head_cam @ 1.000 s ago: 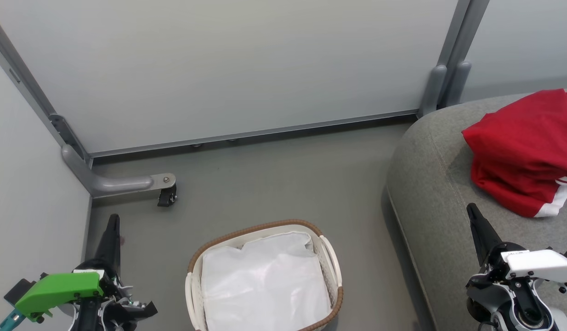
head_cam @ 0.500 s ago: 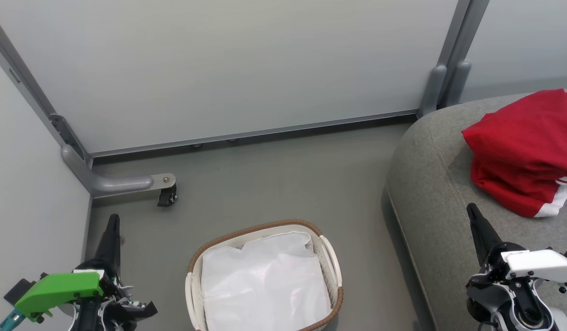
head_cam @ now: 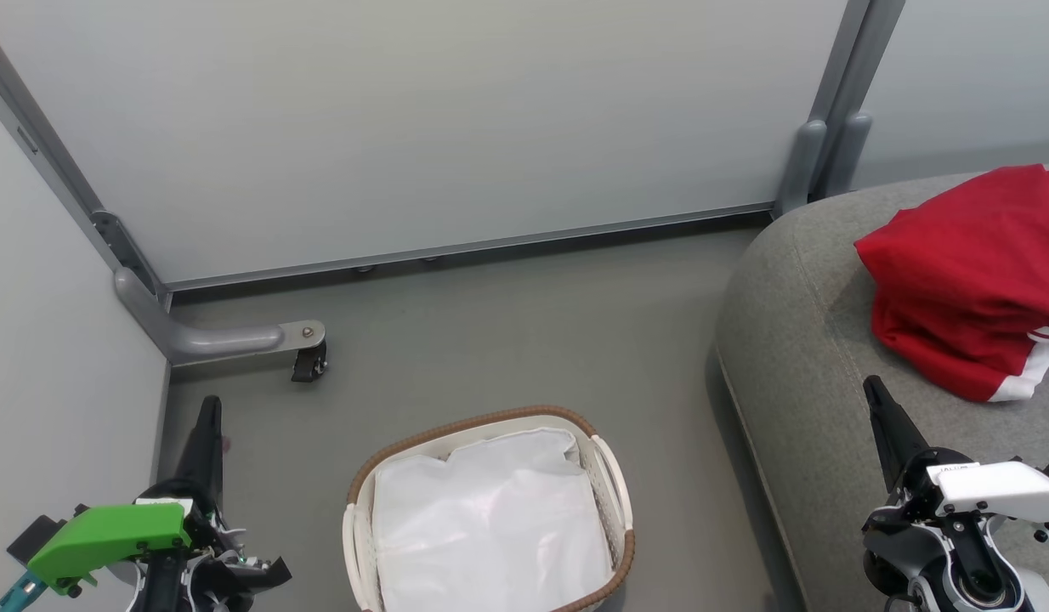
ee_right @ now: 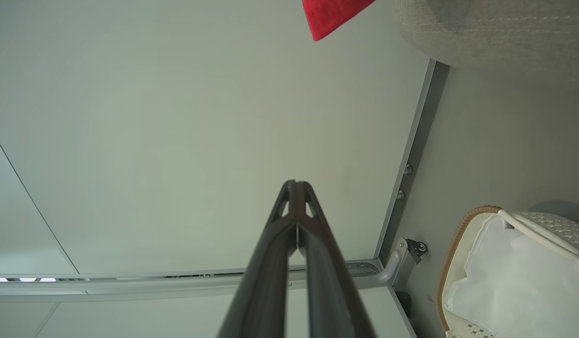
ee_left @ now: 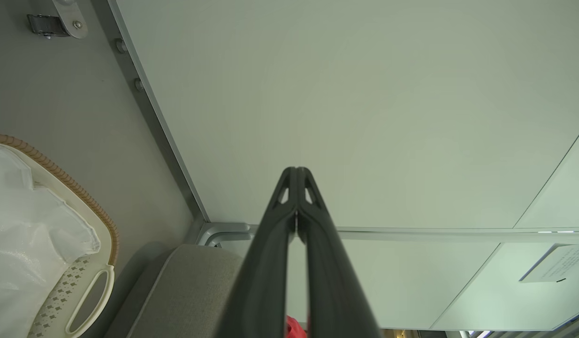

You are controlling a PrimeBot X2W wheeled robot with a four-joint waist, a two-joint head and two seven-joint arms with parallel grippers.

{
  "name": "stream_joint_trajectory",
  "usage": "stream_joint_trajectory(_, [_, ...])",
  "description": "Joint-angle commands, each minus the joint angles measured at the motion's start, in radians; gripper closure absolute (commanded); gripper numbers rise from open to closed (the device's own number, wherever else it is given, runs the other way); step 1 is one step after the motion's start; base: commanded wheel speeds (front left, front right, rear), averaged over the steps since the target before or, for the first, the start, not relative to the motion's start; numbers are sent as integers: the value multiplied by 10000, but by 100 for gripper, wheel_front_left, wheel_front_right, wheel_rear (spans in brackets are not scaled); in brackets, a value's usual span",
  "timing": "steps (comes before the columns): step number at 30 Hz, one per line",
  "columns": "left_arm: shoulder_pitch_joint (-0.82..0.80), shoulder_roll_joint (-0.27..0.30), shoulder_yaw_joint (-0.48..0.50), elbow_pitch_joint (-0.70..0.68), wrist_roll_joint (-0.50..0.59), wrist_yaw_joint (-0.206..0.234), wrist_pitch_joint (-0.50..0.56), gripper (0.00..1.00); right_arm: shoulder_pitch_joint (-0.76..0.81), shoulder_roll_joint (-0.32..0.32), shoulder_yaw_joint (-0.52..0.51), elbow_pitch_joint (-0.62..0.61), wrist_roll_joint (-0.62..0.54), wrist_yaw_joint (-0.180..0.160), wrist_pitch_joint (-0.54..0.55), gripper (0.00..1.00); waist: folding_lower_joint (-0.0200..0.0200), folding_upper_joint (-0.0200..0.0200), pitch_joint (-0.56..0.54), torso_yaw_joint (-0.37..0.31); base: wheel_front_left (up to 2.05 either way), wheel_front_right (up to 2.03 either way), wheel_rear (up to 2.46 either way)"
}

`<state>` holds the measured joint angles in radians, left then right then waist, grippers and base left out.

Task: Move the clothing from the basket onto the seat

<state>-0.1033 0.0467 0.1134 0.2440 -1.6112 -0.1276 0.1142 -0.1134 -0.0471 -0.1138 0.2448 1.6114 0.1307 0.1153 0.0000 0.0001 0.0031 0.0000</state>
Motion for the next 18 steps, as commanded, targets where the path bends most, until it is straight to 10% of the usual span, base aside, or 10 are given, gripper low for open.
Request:
stream_joint_trajectory(1, [-106,66,26,-8,-33,-58,34,100,103,-59,-20,-25,31,0,15,100,0,-1,0,0,0,0,0])
stream_joint_trajectory(18, [-105,66,25,-10,-32,-58,33,100,102,-59,-19,-25,31,0,13,100,0,-1,0,0,0,0,0])
